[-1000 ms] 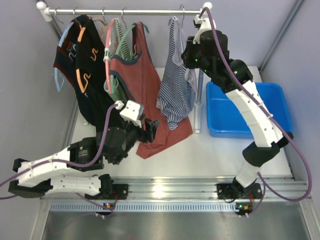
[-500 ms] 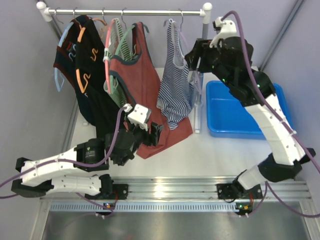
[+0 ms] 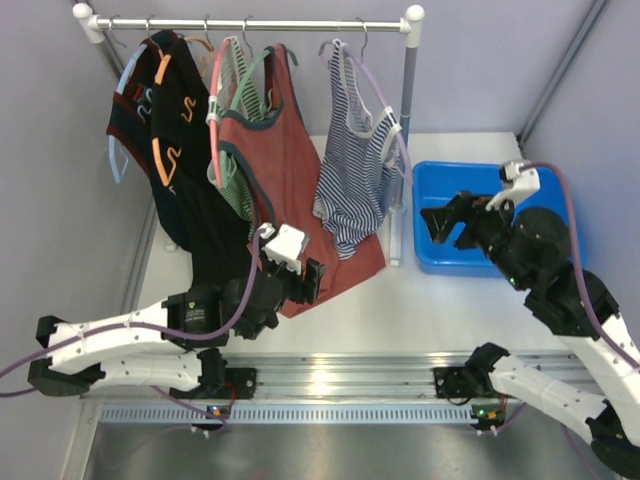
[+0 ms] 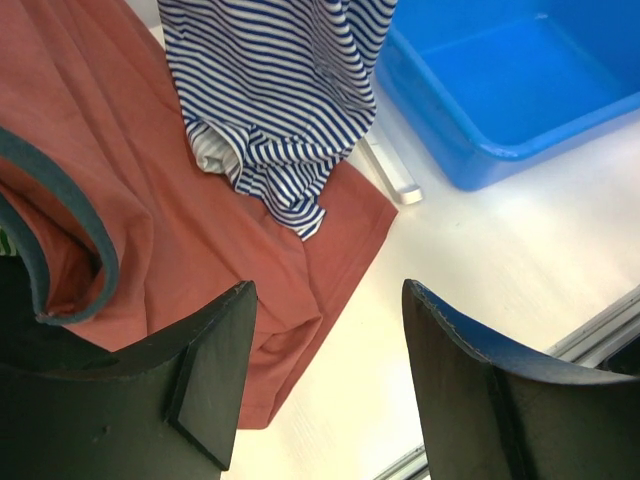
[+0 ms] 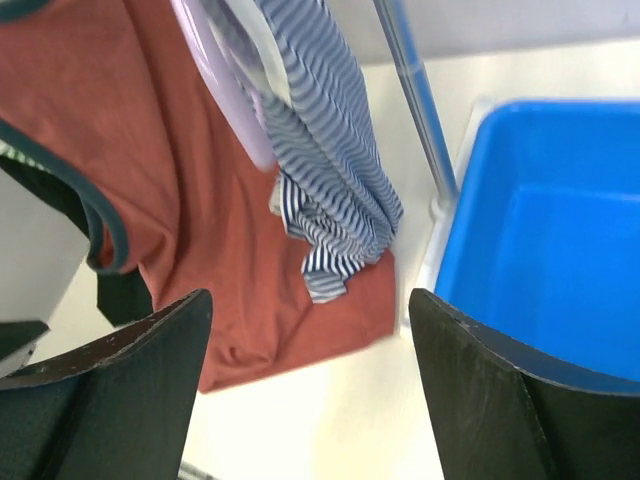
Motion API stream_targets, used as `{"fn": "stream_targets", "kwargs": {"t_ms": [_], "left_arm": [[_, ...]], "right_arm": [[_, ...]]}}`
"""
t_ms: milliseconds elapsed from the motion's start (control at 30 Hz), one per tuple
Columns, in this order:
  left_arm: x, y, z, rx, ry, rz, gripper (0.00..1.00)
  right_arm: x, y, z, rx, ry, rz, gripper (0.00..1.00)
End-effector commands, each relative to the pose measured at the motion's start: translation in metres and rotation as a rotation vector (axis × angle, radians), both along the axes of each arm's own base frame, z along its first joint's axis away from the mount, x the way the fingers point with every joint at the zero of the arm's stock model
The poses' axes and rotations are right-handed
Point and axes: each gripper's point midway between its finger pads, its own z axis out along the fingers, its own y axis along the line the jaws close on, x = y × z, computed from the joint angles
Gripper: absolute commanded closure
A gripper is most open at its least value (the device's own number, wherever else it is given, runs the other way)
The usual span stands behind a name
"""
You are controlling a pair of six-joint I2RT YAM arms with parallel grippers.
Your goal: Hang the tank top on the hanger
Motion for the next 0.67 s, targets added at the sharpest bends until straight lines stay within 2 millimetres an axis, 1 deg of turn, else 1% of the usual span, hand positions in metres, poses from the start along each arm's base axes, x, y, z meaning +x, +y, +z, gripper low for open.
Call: {"fn": "stream_targets", "kwargs": {"t_ms": [0, 67, 100, 167, 200, 233, 267, 433, 600, 633], "left_arm": [[0.0, 0.002, 0.0, -0.078, 0.008, 0.025, 0.35], [0.0, 0.002, -0.007, -0.08, 0.019, 0.027, 0.35], [0.0, 0.002, -0.008, -0.082, 0.025, 0.027, 0.35], [-0.001, 0.003, -0.015, -0.071, 0.04, 0.037, 0.35], [-0.001, 0.004, -0.016, -0.068, 0.043, 0.04, 0.35], [-0.001, 0.005, -0.018, -0.071, 0.05, 0.048, 0.36], [-0.001, 0.007, -0.021, -0.067, 0.053, 0.053, 0.36], [-0.002, 0.008, -0.025, -0.078, 0.059, 0.056, 0.36], [-0.002, 0.007, -0.026, -0.063, 0.058, 0.051, 0.36], [-0.001, 0.007, -0.026, -0.063, 0.058, 0.051, 0.36]], "right_arm": [[-0.012, -0.01, -0.03, 0.058, 0.048, -0.031, 0.2], [-0.017, -0.013, -0.049, 0.046, 0.083, -0.038, 0.19], [-0.021, -0.017, -0.067, 0.038, 0.118, -0.048, 0.19], [-0.025, -0.02, -0.084, 0.039, 0.143, -0.057, 0.19], [-0.028, -0.024, -0.097, 0.049, 0.156, -0.071, 0.19], [-0.029, -0.025, -0.102, 0.057, 0.155, -0.077, 0.18], [-0.033, -0.028, -0.112, 0.063, 0.158, -0.082, 0.17], [-0.038, -0.033, -0.127, 0.087, 0.183, -0.106, 0.15], [-0.037, -0.037, -0.122, 0.089, 0.171, -0.126, 0.13], [-0.037, -0.038, -0.12, 0.093, 0.165, -0.128, 0.09]]}}
